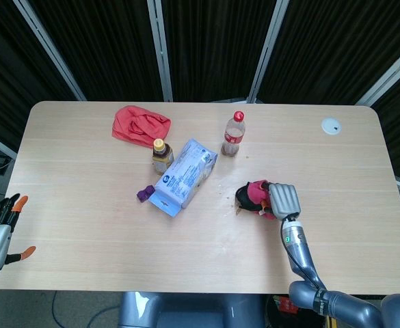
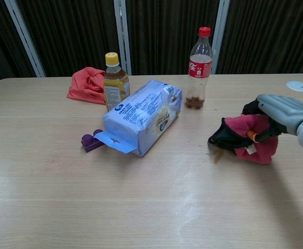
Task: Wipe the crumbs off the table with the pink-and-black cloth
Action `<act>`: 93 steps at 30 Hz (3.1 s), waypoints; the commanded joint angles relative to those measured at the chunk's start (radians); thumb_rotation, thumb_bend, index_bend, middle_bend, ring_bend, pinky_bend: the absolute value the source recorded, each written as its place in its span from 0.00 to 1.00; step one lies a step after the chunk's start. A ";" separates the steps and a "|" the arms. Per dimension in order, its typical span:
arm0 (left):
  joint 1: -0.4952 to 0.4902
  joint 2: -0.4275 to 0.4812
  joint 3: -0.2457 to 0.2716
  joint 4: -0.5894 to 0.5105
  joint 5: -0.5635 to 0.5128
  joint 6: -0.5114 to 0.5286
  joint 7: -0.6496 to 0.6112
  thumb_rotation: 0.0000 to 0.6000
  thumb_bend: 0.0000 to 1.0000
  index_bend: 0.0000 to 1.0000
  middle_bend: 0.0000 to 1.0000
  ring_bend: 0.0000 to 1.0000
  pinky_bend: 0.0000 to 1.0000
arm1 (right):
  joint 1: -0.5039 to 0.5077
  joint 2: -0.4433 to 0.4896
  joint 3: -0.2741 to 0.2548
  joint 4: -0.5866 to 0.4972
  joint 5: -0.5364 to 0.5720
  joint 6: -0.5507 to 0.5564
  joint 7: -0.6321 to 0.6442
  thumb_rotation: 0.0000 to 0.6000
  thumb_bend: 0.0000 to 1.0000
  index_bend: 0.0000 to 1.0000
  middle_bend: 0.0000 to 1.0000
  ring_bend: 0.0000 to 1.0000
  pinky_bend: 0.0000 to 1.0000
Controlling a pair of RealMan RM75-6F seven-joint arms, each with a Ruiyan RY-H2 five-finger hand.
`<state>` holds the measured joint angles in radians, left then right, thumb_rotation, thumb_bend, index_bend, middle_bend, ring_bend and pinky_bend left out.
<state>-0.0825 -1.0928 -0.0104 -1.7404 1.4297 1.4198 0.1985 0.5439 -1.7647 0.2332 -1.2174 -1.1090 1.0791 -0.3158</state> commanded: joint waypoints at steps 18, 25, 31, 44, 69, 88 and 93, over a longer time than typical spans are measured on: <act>-0.005 0.013 0.000 -0.010 -0.016 -0.019 -0.025 1.00 0.00 0.02 0.00 0.00 0.00 | 0.041 -0.132 -0.012 0.155 0.022 -0.062 -0.020 1.00 0.53 0.75 0.65 0.54 0.72; -0.006 0.015 0.001 -0.013 -0.016 -0.023 -0.033 1.00 0.00 0.02 0.00 0.00 0.00 | 0.053 -0.152 0.025 0.282 0.055 -0.080 -0.010 1.00 0.53 0.75 0.65 0.55 0.72; -0.007 0.017 0.002 -0.014 -0.014 -0.025 -0.040 1.00 0.00 0.02 0.00 0.00 0.00 | 0.061 -0.134 0.052 0.372 0.068 -0.087 -0.003 1.00 0.53 0.75 0.65 0.54 0.72; -0.006 0.013 0.003 -0.018 -0.010 -0.017 -0.029 1.00 0.00 0.02 0.00 0.00 0.00 | 0.042 -0.083 0.077 0.346 0.073 -0.062 0.007 1.00 0.53 0.75 0.65 0.55 0.72; -0.007 0.021 0.002 -0.022 -0.023 -0.028 -0.054 1.00 0.00 0.02 0.00 0.00 0.00 | 0.107 -0.207 0.069 0.156 0.056 -0.030 -0.069 1.00 0.53 0.75 0.65 0.55 0.72; -0.009 0.018 0.002 -0.018 -0.024 -0.030 -0.055 1.00 0.00 0.02 0.00 0.00 0.00 | 0.150 -0.240 0.061 0.473 0.026 -0.115 0.001 1.00 0.53 0.75 0.65 0.55 0.72; -0.008 0.015 0.002 -0.018 -0.024 -0.027 -0.048 1.00 0.00 0.02 0.00 0.00 0.00 | 0.127 -0.212 0.060 0.483 0.019 -0.095 0.016 1.00 0.53 0.75 0.65 0.55 0.72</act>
<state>-0.0908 -1.0771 -0.0085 -1.7578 1.4055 1.3922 0.1504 0.6765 -1.9830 0.2947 -0.7351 -1.0874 0.9779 -0.3009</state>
